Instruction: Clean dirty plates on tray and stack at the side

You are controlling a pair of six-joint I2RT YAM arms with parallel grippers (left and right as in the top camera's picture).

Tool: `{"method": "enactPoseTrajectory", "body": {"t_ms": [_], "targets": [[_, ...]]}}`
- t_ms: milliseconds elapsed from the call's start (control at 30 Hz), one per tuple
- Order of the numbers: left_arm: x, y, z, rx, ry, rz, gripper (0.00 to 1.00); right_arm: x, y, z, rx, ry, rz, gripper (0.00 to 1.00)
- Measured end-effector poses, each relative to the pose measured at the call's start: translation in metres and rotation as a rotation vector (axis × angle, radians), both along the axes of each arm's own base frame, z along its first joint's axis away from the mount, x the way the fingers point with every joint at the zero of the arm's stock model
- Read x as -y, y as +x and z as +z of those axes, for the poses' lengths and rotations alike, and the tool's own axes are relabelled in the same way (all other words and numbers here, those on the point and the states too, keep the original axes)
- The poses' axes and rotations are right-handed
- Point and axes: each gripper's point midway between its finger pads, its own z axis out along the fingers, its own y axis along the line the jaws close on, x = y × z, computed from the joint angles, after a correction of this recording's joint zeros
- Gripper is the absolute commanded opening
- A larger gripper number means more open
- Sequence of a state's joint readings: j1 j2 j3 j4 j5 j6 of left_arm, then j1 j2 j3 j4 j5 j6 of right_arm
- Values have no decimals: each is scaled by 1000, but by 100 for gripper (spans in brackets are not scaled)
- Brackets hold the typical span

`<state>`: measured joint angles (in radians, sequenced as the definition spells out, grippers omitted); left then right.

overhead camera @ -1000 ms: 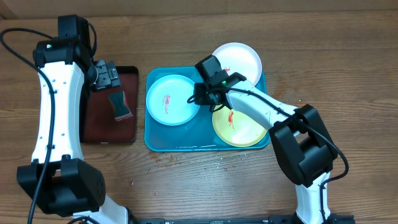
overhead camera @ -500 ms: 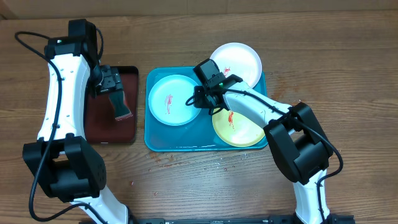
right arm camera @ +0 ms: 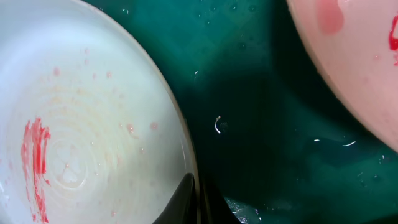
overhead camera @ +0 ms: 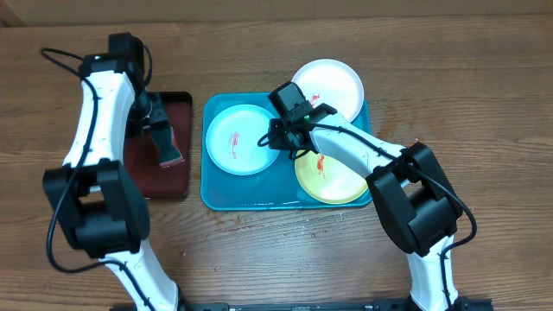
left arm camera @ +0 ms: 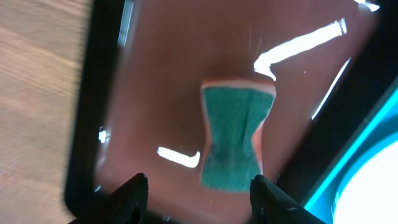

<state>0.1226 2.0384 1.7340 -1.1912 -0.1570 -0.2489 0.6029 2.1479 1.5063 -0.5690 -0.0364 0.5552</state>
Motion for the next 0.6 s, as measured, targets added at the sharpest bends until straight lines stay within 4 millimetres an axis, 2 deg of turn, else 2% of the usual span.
{"method": "enactPoseTrajectory", "body": {"t_ms": [67, 200, 300, 400, 600], "targets": [[4, 2, -14, -24, -29, -24, 51, 0, 0, 0, 0, 0, -1, 4], [12, -1, -43, -92, -85, -61, 37, 0, 0, 0, -1, 0, -2, 4], [16, -6, -57, -134, -112, -70, 33, 0, 0, 0, -1, 1, -2, 4], [18, -12, -64, -168, -127, -69, 33, 0, 0, 0, 0, 1, -1, 4], [20, -12, -66, -171, -137, -69, 30, 0, 0, 0, -1, 1, -2, 4]]}}
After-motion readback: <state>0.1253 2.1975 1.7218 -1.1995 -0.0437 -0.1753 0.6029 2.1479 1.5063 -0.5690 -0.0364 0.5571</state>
